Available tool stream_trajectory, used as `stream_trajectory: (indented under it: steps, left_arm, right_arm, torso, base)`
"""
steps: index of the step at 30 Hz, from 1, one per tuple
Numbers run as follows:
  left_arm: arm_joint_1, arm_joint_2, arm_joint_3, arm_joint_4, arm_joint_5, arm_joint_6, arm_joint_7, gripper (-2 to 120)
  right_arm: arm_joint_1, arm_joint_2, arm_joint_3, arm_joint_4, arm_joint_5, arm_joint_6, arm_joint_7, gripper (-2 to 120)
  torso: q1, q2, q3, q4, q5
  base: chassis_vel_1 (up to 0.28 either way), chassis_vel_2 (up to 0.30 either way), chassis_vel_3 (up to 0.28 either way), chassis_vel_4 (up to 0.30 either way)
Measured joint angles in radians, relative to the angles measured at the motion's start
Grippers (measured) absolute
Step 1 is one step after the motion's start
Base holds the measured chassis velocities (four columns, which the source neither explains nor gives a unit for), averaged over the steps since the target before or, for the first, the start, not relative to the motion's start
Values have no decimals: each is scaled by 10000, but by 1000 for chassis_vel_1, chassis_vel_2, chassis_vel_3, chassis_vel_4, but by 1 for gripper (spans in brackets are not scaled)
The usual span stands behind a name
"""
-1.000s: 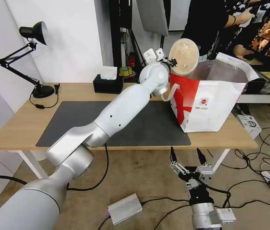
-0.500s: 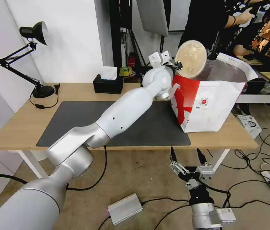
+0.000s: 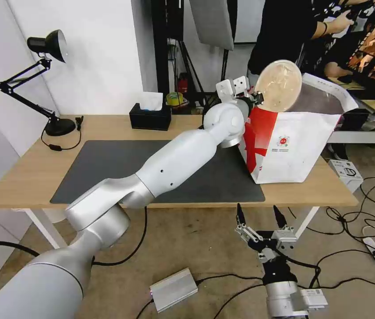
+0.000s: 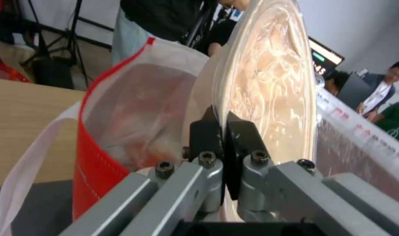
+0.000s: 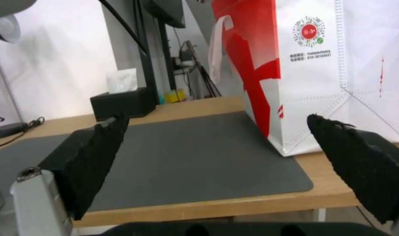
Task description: Pick up the trash from the table and place it into the takeout bag.
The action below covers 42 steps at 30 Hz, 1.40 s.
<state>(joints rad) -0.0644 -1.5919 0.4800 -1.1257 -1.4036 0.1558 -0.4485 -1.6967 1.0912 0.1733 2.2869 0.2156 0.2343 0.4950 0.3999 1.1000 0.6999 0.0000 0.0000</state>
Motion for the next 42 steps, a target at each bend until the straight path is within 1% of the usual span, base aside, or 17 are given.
stream_trajectory:
  steps: [8,10,19,22,23,24,27,28,29,30,32,33,34,35,37,38,42]
  left_arm:
    - [82,15,422,38,762,-111,171,0]
    - [87,62,560,60,988,-211,293,0]
    - [93,193,781,4,1372,-430,423,1]
    - [87,238,835,-18,1436,-558,417,11]
    - [70,238,837,-18,1443,-612,413,17]
    - [70,238,837,-18,1443,-612,413,17]
    - [52,231,826,-26,1513,-779,401,30]
    - [52,231,826,-26,1513,-779,401,30]
    - [52,239,824,-70,1530,-830,397,36]
    - [52,250,824,-96,1532,-844,396,39]
    - [52,283,865,-127,1578,-869,392,50]
    - [52,283,865,-127,1578,-869,392,50]
    - [52,300,902,-129,1622,-886,392,53]
    - [52,320,954,-134,1694,-906,392,59]
    - [52,337,1003,-151,1755,-930,388,67]
    - [52,337,1003,-151,1755,-930,388,67]
    - [-17,342,1080,-144,1850,-944,373,85]
  right_arm:
    - [0,0,0,0,0,0,0,100]
    - [0,0,0,0,0,0,0,100]
    - [0,0,0,0,0,0,0,100]
    - [0,0,0,0,0,0,0,100]
    - [0,0,0,0,0,0,0,100]
    - [0,0,0,0,0,0,0,100]
    - [0,0,0,0,0,0,0,100]
    - [0,0,0,0,0,0,0,100]
    - [0,0,1,0,0,0,0,100]
    - [0,0,0,0,0,0,0,100]
    - [0,0,0,0,0,0,0,100]
    - [0,0,0,0,0,0,0,100]
    - [0,0,0,0,0,0,0,100]
    - [0,0,0,0,0,0,0,100]
    - [0,0,0,0,0,0,0,100]
    - [0,0,0,0,0,0,0,100]
    - [0,0,0,0,0,0,0,100]
  torso:
    - [0,0,0,0,-1]
    - [0,0,0,0,-1]
    - [0,0,1,0,-1]
    - [0,0,2,1,-1]
    - [1,0,2,0,-1]
    - [1,0,2,0,-1]
    - [0,0,2,0,-1]
    - [0,0,2,0,-1]
    - [0,0,1,0,-1]
    - [0,0,1,0,-1]
    - [0,0,1,0,-1]
    - [0,0,1,0,-1]
    - [0,0,1,-1,-1]
    - [1,0,1,0,-1]
    - [1,0,1,0,-1]
    - [1,0,1,0,-1]
    - [0,0,1,-1,-1]
  base:
    - [0,0,0,0]
    - [0,0,0,0]
    - [0,0,0,0]
    - [0,0,0,0]
    - [0,0,0,0]
    - [0,0,0,0]
    - [0,0,0,0]
    - [0,0,0,0]
    - [0,0,0,0]
    - [0,0,0,0]
    - [0,0,0,0]
    - [0,0,0,0]
    - [0,0,0,0]
    - [0,0,0,0]
    - [0,0,0,0]
    - [0,0,0,0]
    - [0,0,0,0]
